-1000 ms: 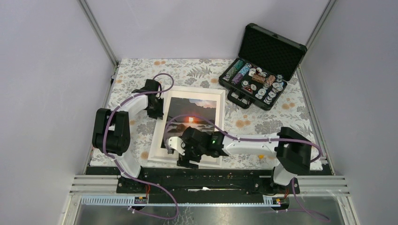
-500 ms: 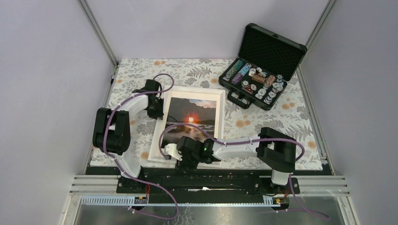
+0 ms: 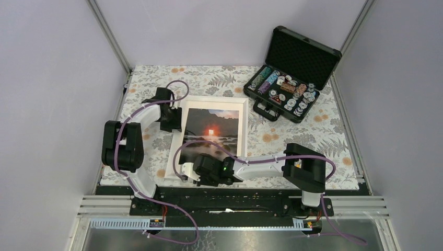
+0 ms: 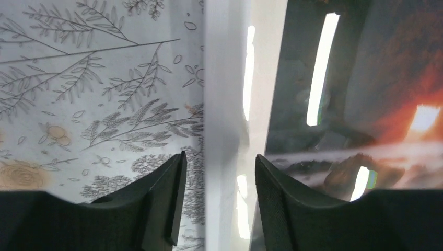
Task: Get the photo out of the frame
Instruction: Turn over the photo frame at the center of the board.
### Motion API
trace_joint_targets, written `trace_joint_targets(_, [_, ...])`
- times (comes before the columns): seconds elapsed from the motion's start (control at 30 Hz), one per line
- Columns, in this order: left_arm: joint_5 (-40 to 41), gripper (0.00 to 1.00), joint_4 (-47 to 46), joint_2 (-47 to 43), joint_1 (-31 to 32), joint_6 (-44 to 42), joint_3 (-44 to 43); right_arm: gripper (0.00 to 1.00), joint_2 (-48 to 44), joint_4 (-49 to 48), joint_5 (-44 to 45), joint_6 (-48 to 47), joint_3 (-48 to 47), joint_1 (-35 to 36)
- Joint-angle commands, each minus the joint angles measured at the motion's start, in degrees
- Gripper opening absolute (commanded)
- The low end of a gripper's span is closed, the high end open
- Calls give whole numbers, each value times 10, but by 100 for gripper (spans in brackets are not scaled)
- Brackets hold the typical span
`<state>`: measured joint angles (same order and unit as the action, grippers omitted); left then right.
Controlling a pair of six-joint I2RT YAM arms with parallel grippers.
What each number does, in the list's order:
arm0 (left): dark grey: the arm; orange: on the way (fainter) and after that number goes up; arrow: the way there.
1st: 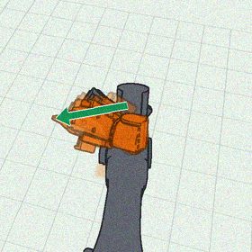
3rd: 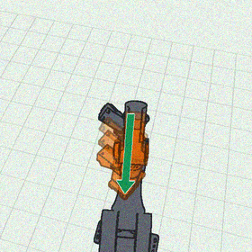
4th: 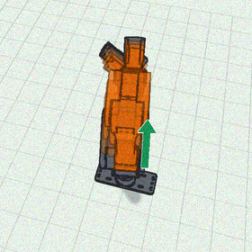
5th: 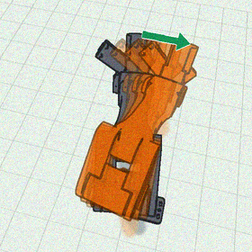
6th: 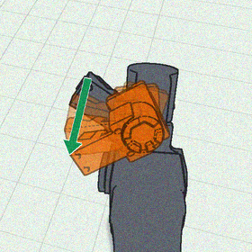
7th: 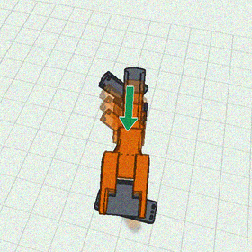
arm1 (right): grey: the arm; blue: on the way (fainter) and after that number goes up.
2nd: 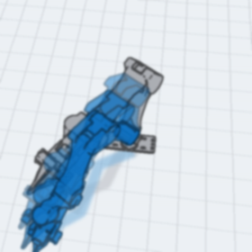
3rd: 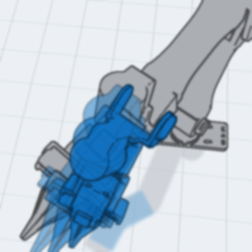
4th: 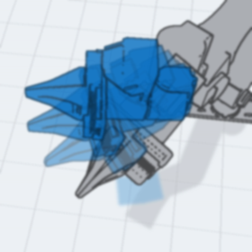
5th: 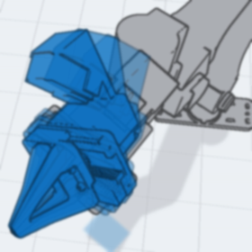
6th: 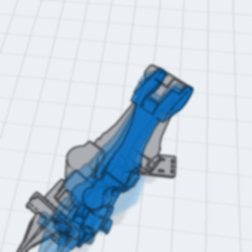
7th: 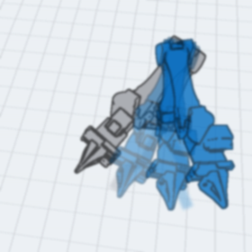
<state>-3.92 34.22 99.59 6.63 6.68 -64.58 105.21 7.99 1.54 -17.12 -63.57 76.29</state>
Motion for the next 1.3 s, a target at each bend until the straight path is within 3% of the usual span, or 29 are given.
trace_joint_targets(0.0, [-98,66,0,-58,-51,-25,-12,0,0,33,26,5,-28,-5])
trace_joint_targets(0.13, [-230,90,-10,-85,-131,-51,29,0,-16,41,37,-1,-42,-6])
trace_joint_targets(0.27, [-330,98,13,-62,-185,-83,48,0,-27,46,42,-5,-54,-13])
trace_joint_targets(1.0, [-574,99,-7,71,-236,-100,133,0,-53,76,52,-26,-129,-39])
trace_joint_targets(1.13, [-627,90,-6,90,-237,-99,132,0,-46,77,39,-24,-134,-39])
trace_joint_targets(1.27, [-658,63,-6,84,-241,-103,133,0,-41,77,25,-22,-130,-39])
